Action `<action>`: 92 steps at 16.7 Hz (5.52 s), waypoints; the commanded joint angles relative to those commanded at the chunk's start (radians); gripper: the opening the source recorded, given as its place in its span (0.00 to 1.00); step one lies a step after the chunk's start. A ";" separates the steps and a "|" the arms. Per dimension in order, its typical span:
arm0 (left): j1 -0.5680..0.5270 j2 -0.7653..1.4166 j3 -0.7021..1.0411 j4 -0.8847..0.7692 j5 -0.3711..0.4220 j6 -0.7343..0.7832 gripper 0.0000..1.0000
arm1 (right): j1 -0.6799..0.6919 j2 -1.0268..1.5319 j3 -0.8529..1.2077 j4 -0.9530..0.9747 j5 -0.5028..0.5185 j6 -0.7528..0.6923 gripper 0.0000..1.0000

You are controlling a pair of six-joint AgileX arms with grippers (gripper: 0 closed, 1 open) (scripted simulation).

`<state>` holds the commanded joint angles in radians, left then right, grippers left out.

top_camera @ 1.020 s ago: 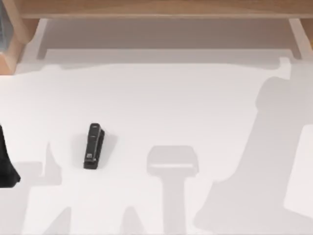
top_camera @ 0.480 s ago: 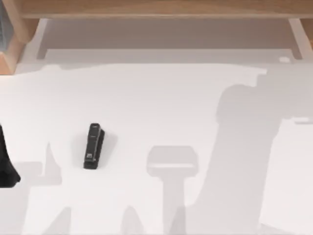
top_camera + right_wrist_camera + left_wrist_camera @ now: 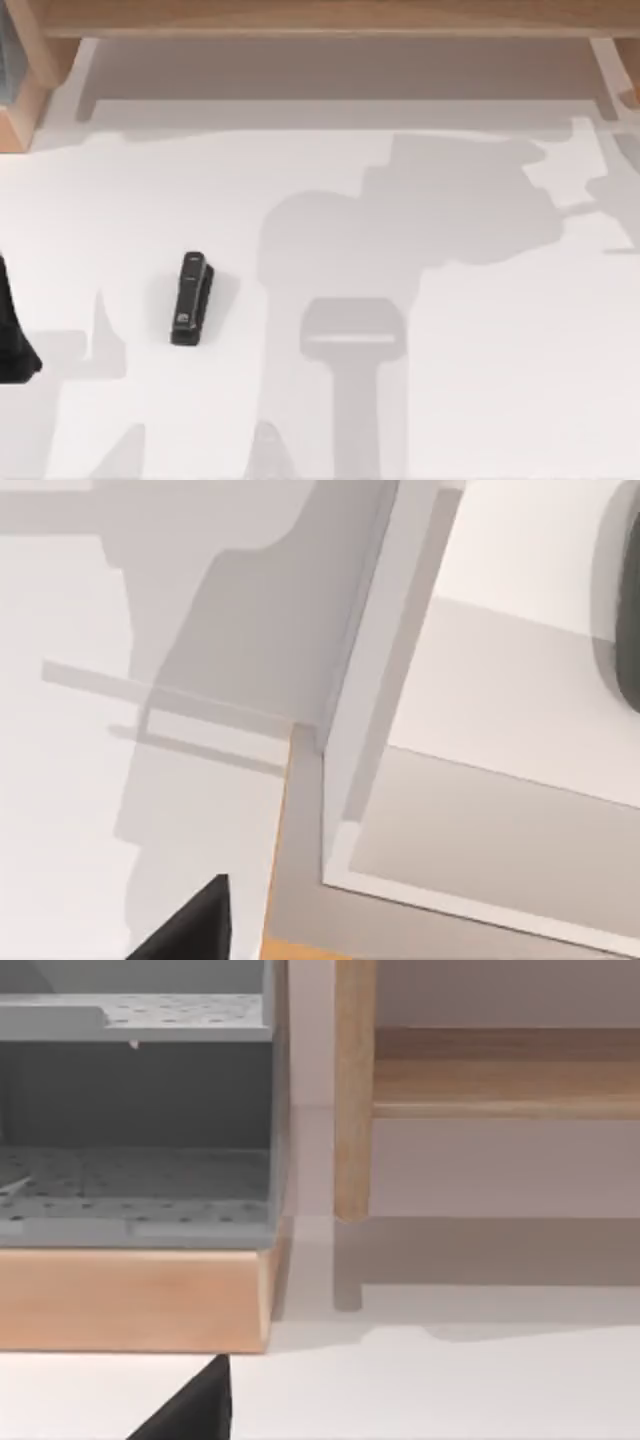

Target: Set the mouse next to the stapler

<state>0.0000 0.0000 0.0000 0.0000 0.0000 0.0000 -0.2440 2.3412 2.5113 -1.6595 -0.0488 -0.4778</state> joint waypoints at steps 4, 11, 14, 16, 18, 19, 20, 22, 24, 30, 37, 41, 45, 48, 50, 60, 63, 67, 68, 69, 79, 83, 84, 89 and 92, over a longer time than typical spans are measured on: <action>0.000 0.000 0.000 0.000 0.000 0.000 1.00 | -0.020 -0.015 -0.013 0.008 0.001 -0.011 1.00; 0.000 0.000 0.000 0.000 0.000 0.000 1.00 | -0.135 0.166 -0.064 0.253 0.003 -0.107 1.00; 0.000 0.000 0.000 0.000 0.000 0.000 1.00 | -0.138 0.260 -0.098 0.366 -0.003 -0.124 1.00; 0.000 0.000 0.000 0.000 0.000 0.000 1.00 | -0.135 0.287 -0.107 0.395 -0.005 -0.125 1.00; 0.000 0.000 0.000 0.000 0.000 0.000 1.00 | -0.135 0.287 -0.107 0.395 -0.005 -0.125 1.00; 0.000 0.000 0.000 0.000 0.000 0.000 1.00 | -0.135 0.287 -0.107 0.395 -0.005 -0.125 1.00; 0.000 0.000 0.000 0.000 0.000 0.000 1.00 | -0.135 0.287 -0.107 0.395 -0.005 -0.125 1.00; 0.000 0.000 0.000 0.000 0.000 0.000 1.00 | -0.135 0.287 -0.107 0.395 -0.005 -0.125 0.85; 0.000 0.000 0.000 0.000 0.000 0.000 1.00 | -0.135 0.287 -0.107 0.395 -0.005 -0.125 0.70; 0.000 0.000 0.000 0.000 0.000 0.000 1.00 | -0.135 0.287 -0.107 0.395 -0.005 -0.125 0.25; 0.000 0.000 0.000 0.000 0.000 0.000 1.00 | -0.135 0.287 -0.107 0.395 -0.005 -0.125 0.00; 0.000 0.000 0.000 0.000 0.000 0.000 1.00 | -0.135 0.287 -0.107 0.395 -0.005 -0.125 0.00; 0.000 0.000 0.000 0.000 0.000 0.000 1.00 | -0.139 0.260 -0.095 0.378 -0.003 -0.117 0.00; 0.000 0.000 0.000 0.000 0.000 0.000 1.00 | -0.142 0.167 -0.089 0.330 0.006 -0.080 0.00; 0.000 0.000 0.000 0.000 0.000 0.000 1.00 | -0.125 0.089 -0.094 0.295 0.013 -0.032 0.00; 0.000 0.000 0.000 0.000 0.000 0.000 1.00 | 0.216 -0.183 -0.221 0.180 0.053 0.441 0.00; 0.000 0.000 0.000 0.000 0.000 0.000 1.00 | 0.383 -0.171 -0.259 0.208 0.067 0.630 0.00; 0.000 0.000 0.000 0.000 0.000 0.000 1.00 | 0.618 -0.104 -0.301 0.276 0.087 0.882 0.00; 0.000 0.000 0.000 0.000 0.000 0.000 1.00 | 0.675 -0.082 -0.309 0.296 0.092 0.942 0.00; 0.000 0.000 0.000 0.000 0.000 0.000 1.00 | 0.730 -0.059 -0.316 0.317 0.097 0.999 0.00; 0.000 0.000 0.000 0.000 0.000 0.000 1.00 | 1.059 0.114 -0.351 0.459 0.130 1.331 0.00; 0.000 0.000 0.000 0.000 0.000 0.000 1.00 | 1.059 0.114 -0.351 0.459 0.130 1.331 0.00; 0.000 0.000 0.000 0.000 0.000 0.000 1.00 | 1.056 0.111 -0.351 0.458 0.128 1.332 0.00; 0.000 0.000 0.000 0.000 0.000 0.000 1.00 | 1.056 0.106 -0.346 0.462 0.127 1.331 0.00; 0.000 0.000 0.000 0.000 0.000 0.000 1.00 | 1.057 0.098 -0.340 0.468 0.127 1.332 0.00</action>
<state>0.0000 0.0000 0.0000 0.0000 0.0000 0.0000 0.8127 2.4394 2.1713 -1.1918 0.0780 0.8538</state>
